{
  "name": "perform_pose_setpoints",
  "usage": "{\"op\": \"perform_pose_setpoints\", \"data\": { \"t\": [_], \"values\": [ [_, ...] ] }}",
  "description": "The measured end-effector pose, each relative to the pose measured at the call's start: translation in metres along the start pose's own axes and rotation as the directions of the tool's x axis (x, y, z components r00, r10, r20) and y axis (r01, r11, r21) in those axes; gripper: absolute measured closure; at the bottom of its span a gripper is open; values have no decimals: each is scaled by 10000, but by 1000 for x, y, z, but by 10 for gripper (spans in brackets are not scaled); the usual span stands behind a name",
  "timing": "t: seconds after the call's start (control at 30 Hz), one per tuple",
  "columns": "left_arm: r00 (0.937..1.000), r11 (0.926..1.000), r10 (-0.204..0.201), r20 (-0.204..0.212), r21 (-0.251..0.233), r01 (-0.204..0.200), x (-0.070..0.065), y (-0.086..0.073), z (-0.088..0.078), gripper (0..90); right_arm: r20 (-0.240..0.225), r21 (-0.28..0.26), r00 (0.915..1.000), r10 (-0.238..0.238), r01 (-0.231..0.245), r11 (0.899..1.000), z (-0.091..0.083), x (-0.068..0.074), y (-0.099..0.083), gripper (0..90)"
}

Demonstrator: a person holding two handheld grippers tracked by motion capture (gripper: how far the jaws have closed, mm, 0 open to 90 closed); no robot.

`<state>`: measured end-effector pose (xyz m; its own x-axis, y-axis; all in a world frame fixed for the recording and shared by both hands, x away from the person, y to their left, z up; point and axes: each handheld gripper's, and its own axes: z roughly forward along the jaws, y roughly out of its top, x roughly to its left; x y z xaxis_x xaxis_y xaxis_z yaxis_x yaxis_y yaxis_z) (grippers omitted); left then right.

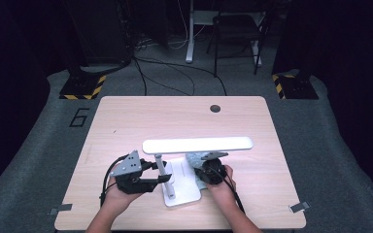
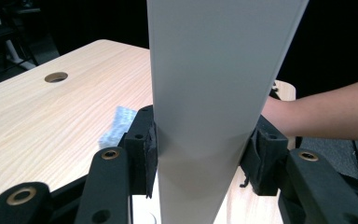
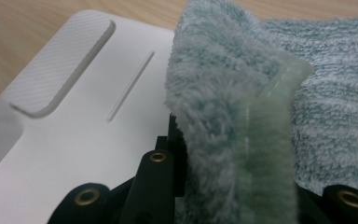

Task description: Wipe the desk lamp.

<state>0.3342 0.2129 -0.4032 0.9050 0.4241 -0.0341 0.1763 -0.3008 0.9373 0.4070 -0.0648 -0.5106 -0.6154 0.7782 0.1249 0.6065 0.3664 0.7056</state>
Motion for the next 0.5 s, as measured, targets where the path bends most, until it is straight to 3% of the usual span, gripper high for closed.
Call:
{"op": "perform_pose_setpoints", "data": {
  "t": [0.13, 0.4, 0.5],
  "values": [
    [10000, 10000, 0, 7, -5, 0, 0, 0, 0, 529, 169, 100, 9997, 161, -163, 9998, 12, -3, 14, 801],
    [10000, 10000, 14, -76, -19, -14, 0, 0, 0, 528, 19, 99, 9965, 832, -832, 9965, 31, -14, 36, 795],
    [10000, 10000, 7, -55, -21, -7, 0, 0, 0, 527, -63, -11, 9968, 794, -794, 9968, 35, -19, 39, 793]
  ]
}}
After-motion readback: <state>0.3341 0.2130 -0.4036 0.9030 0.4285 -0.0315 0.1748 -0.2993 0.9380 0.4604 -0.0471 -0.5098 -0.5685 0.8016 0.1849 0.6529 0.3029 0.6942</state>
